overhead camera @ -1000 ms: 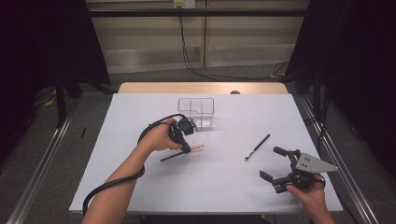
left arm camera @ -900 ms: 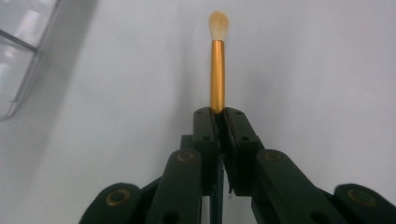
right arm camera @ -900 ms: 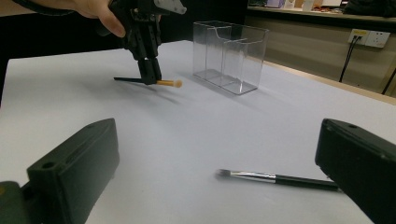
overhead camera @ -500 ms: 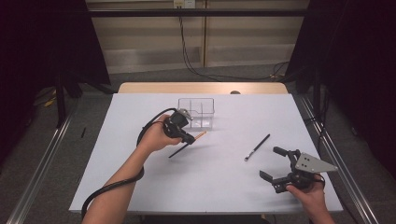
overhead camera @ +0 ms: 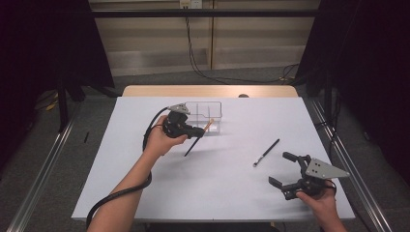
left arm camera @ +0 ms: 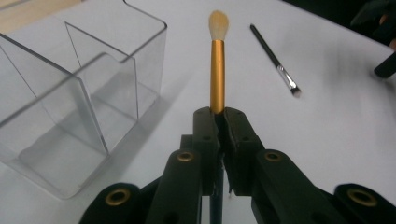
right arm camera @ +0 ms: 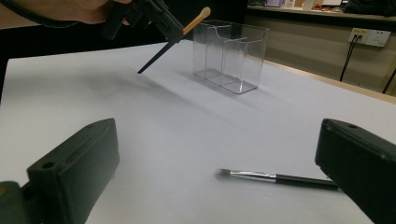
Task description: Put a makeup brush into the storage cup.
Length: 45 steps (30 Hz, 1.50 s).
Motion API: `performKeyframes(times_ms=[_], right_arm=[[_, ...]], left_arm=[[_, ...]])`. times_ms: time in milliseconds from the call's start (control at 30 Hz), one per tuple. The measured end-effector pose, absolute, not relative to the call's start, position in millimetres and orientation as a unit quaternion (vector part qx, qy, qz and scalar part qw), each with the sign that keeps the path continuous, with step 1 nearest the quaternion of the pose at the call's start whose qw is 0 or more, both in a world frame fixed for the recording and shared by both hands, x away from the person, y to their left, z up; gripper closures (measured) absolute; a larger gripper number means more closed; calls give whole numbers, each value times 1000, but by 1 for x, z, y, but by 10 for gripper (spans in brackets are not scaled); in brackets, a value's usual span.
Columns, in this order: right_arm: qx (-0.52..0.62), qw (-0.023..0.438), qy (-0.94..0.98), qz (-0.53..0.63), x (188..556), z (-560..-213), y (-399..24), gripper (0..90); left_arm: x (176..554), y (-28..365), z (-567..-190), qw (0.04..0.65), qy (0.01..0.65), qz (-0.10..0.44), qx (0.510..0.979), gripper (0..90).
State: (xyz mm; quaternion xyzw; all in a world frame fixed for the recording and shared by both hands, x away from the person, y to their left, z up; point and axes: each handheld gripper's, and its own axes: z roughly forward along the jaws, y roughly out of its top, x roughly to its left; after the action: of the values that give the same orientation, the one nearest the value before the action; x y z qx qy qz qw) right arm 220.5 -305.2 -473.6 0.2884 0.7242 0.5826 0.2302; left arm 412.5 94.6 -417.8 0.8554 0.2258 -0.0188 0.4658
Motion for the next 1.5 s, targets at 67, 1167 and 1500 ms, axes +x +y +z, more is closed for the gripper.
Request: performKeyframes(times_ms=[67,1167,1500], right_arm=[[288,230,724,583,220,-474,-305,0],[287,230,725,582,220,-473,-305,0],[287,231,725,582,220,-473,-305,0]], left_arm=[[412,97,-418,481,228,-14,846,842],[398,109,-409,649,261,83,710,841],[400,108,-406,656,262,92,702,841]])
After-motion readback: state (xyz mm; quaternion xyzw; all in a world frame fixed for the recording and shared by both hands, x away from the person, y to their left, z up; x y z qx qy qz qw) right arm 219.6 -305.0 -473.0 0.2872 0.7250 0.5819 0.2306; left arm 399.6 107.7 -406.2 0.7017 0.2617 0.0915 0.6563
